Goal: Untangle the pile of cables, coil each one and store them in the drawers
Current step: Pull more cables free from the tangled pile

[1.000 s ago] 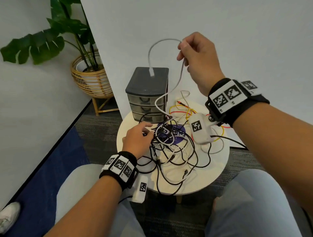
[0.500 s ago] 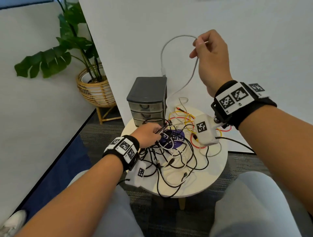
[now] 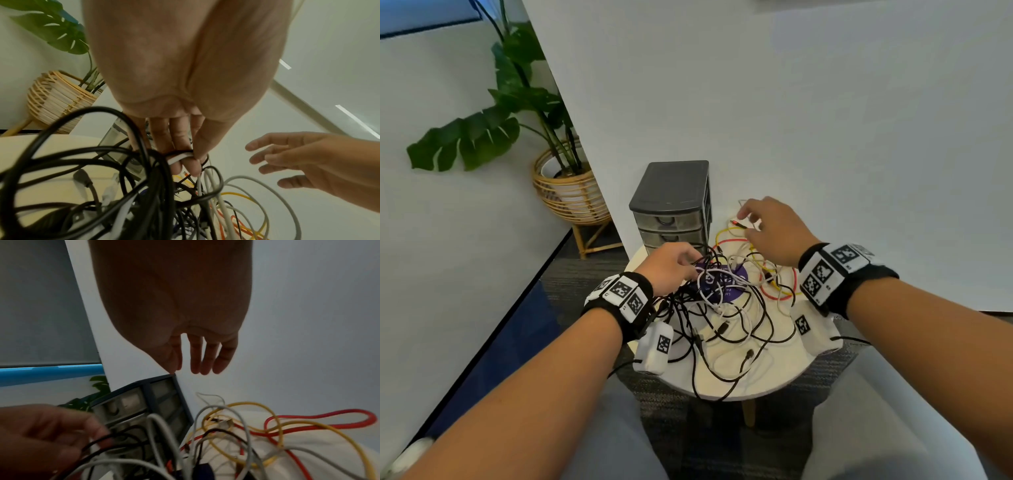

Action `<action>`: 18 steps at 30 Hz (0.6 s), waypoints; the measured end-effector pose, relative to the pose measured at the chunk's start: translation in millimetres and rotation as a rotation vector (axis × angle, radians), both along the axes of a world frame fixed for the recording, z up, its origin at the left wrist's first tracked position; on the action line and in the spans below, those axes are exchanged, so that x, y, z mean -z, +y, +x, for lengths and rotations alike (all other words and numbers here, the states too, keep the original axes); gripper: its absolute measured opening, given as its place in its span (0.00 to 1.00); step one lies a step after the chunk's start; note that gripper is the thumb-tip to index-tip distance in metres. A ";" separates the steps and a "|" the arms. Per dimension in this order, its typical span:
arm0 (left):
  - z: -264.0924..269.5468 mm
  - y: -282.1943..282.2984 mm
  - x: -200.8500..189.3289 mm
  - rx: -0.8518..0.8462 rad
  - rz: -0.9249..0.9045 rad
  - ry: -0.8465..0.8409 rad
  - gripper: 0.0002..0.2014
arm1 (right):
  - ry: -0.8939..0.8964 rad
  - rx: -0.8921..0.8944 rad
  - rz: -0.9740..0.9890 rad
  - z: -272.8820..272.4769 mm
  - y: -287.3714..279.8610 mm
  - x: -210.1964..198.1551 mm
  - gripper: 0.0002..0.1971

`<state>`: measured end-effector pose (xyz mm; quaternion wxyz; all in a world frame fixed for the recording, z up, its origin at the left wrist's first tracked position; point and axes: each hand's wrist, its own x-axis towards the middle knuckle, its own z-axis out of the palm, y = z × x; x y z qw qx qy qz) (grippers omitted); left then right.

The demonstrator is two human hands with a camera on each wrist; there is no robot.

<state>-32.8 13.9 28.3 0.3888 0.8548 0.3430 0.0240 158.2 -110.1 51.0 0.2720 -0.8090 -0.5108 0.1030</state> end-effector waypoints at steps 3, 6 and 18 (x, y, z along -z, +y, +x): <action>0.4 0.6 2.0 -0.019 -0.039 -0.035 0.17 | -0.006 -0.217 0.052 -27.8 5.3 -7.3 0.06; -0.5 0.1 2.5 -0.021 -0.076 -0.076 0.19 | -0.053 -0.344 -0.020 -52.6 16.0 -4.8 0.09; -14.2 10.8 10.5 0.093 0.034 -0.140 0.35 | -0.062 -0.386 -0.395 -55.1 52.9 1.7 0.11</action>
